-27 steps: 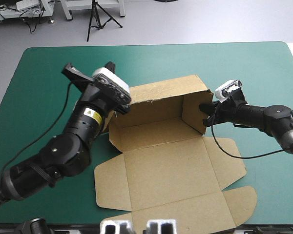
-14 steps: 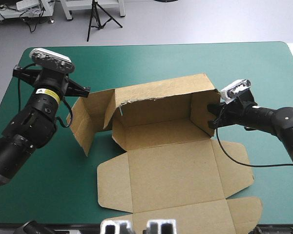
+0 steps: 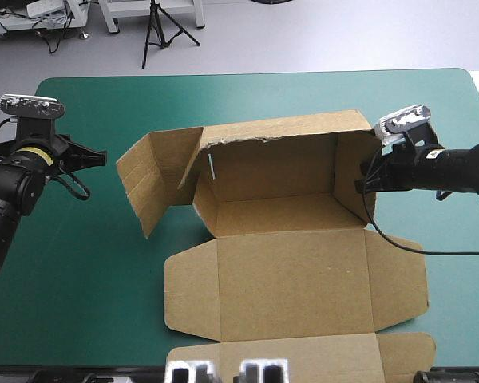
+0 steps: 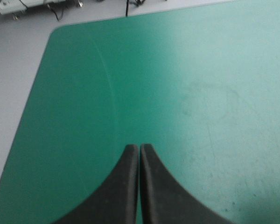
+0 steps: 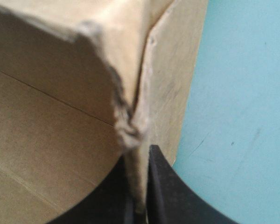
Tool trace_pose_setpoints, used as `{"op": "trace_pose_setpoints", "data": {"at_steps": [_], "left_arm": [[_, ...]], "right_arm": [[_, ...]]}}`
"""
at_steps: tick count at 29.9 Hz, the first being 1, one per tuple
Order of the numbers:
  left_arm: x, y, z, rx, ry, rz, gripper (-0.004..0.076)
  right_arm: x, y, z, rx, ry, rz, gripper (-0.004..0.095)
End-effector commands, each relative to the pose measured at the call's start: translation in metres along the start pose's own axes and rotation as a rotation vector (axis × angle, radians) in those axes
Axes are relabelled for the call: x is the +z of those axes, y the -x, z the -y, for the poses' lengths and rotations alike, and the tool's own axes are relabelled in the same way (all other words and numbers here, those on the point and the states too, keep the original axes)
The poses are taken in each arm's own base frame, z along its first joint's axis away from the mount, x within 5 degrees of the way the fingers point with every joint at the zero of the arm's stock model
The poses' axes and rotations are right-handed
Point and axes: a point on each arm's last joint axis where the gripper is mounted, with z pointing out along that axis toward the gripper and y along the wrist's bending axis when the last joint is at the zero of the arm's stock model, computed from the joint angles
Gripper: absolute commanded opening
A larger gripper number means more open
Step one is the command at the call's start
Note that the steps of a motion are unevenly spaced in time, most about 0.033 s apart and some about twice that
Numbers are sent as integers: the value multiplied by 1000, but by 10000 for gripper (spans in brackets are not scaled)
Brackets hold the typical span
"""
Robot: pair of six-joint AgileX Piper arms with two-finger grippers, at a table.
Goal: Fold the box
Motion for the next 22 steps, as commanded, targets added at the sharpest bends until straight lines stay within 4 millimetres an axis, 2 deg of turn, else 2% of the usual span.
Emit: {"op": "trace_pose_setpoints", "data": {"at_steps": [1, 6, 12, 18, 22], "left_arm": [[-4, 5, -5, -21, -36, -6, -5], [6, -6, -8, -13, -26, -128, -5], [12, -10, -7, 8, -30, -182, -5], [13, -10, -7, 11, -31, -187, -5], [16, -11, -7, 14, -32, -195, -5]], "right_arm": [[-2, 10, 1, 29, 39, -71, 2], [27, 10, 14, 63, 87, -174, 2], [61, 6, 30, 102, 90, -222, 2], [89, 7, 47, 107, 31, -180, 12], [101, 7, 54, 87, 5, -160, 65]]}}
